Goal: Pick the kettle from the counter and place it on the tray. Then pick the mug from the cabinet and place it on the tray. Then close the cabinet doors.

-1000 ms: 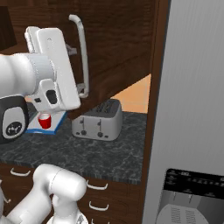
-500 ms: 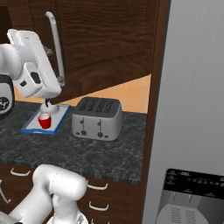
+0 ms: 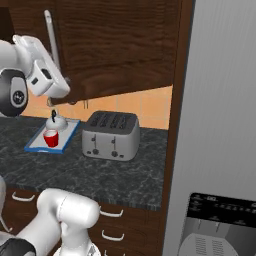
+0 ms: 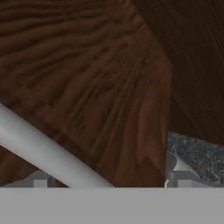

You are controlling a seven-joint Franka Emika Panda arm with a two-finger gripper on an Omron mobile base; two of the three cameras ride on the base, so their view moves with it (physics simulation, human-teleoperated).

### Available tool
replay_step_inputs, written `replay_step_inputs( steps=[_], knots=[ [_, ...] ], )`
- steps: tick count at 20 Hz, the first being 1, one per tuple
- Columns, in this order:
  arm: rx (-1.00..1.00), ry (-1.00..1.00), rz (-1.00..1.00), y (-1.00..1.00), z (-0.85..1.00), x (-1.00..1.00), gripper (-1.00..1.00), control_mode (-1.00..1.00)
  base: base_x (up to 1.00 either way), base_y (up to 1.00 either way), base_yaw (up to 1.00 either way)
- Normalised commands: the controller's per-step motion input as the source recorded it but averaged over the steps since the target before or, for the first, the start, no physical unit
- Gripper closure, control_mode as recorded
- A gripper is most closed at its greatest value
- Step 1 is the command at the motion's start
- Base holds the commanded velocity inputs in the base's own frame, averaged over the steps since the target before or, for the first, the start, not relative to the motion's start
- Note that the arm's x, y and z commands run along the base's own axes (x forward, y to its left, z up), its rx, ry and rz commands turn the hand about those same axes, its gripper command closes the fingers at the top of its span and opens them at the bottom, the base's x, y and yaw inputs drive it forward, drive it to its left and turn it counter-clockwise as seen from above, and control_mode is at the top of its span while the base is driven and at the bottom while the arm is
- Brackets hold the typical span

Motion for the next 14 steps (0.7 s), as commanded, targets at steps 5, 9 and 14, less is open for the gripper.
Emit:
replay_step_inputs(
  steps=[5, 9, 14],
  knots=[
    [-0.10, 0.30, 0.05, 0.40, -0.39, 1.00, -1.00, -1.00, 0.00, 0.00, 0.00],
    [-0.15, 0.29, 0.05, 0.44, -0.50, 1.00, -1.00, -1.00, 0.00, 0.00, 0.00],
    [-0.20, 0.30, 0.04, 0.45, -0.58, 1.00, -1.00, -1.00, 0.00, 0.00, 0.00]
  ],
)
